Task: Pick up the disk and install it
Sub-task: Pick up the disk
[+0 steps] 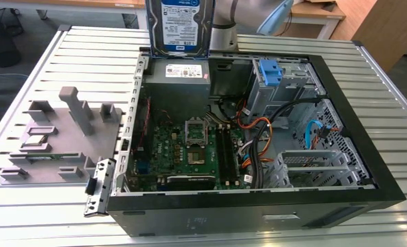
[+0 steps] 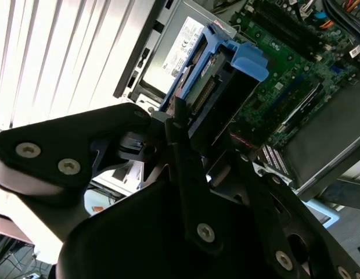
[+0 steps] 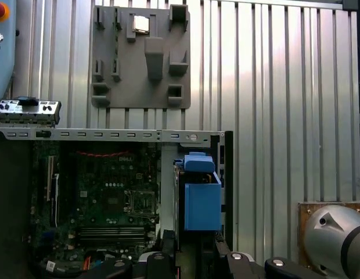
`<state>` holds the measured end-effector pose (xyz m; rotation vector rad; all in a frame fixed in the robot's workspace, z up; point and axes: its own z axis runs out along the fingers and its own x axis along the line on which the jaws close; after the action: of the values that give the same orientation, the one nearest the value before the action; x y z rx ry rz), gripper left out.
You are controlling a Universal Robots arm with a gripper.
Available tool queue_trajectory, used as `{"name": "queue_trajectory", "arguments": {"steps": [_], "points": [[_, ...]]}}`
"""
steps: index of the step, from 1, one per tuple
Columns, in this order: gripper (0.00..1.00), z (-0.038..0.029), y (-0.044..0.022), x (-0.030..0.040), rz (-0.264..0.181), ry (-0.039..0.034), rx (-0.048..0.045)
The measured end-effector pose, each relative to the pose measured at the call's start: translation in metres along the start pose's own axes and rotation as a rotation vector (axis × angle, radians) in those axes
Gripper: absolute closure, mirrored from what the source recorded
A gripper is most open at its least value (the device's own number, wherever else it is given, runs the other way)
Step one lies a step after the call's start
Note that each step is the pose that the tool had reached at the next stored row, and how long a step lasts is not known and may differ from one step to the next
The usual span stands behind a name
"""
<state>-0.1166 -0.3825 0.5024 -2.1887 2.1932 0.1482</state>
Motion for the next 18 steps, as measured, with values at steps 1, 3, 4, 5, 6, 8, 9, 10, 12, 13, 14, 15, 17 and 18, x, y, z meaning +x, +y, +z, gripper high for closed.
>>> {"name": "queue_trajectory", "arguments": {"steps": [1,3,4,5,6,8,9,10,12,13,14,15,17,18], "points": [[0.65,-0.0001,-0.0026,0.0000,0.000,0.0000,0.0000],[0.65,-0.0002,-0.0076,0.0000,0.000,0.0000,0.0001],[0.65,-0.0003,-0.0099,-0.0001,0.000,0.0000,0.0000],[0.65,-0.0004,-0.0122,0.0000,0.000,-0.0001,0.0000],[0.65,-0.0005,-0.0147,0.0000,0.000,0.0000,0.0000],[0.65,-0.0007,-0.0195,-0.0001,0.000,0.0000,0.0000],[0.65,-0.0007,-0.0222,-0.0001,0.000,0.0000,0.0000],[0.65,-0.0008,-0.0246,-0.0001,0.000,0.0000,0.0000],[0.65,-0.0010,-0.0296,-0.0001,0.000,-0.0001,0.0000],[0.65,-0.0011,-0.0319,-0.0001,0.000,-0.0001,0.0000],[0.65,-0.0011,-0.0342,-0.0001,0.000,-0.0001,0.0001],[0.65,-0.0013,-0.0366,-0.0001,0.000,0.0000,0.0000],[0.65,-0.0014,-0.0417,-0.0001,0.000,0.0000,0.0000],[0.65,-0.0015,-0.0442,-0.0002,0.000,0.0000,0.0000]]}}
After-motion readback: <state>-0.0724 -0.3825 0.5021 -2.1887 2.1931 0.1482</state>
